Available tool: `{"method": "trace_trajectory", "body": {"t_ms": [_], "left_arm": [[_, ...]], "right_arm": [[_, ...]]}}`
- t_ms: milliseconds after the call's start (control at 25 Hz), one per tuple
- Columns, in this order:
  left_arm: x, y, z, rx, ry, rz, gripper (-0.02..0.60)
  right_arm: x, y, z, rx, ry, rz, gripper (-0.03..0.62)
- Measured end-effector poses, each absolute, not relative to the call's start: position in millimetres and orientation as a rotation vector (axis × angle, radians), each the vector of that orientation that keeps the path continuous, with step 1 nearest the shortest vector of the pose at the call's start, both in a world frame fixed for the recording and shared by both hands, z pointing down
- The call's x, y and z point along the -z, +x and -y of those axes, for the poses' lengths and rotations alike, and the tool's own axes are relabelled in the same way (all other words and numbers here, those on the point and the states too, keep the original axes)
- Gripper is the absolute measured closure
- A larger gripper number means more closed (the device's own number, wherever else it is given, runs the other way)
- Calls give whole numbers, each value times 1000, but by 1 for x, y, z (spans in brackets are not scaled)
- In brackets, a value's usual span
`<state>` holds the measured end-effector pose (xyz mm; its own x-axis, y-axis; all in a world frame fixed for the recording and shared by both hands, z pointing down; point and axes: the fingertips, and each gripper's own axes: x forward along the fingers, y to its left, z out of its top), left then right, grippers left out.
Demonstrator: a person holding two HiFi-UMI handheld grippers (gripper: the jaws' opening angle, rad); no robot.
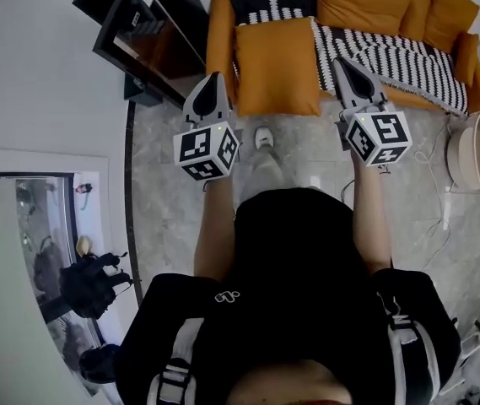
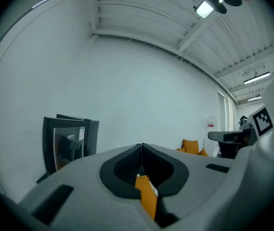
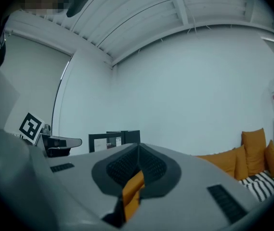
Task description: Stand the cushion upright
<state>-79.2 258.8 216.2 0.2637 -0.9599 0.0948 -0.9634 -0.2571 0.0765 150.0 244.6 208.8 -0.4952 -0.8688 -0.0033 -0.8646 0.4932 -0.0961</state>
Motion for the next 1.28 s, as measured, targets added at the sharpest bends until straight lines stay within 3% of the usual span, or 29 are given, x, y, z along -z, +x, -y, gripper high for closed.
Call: {"method": "trace_trajectory", "body": {"t_ms": [400,800,1280], "left_arm": [[-243,-68,-120,-83,2437,1688,571],[-277,-121,38,-149,2369,1622,571],[-325,-129,112,-200,2278,1532,571]], "right_arm": [[-241,153,-121,165,-1696,-2665,582],[-249,65,48,265,-1605,-2749,582],[-286,62,126,351,-1692,-2769,582]]}}
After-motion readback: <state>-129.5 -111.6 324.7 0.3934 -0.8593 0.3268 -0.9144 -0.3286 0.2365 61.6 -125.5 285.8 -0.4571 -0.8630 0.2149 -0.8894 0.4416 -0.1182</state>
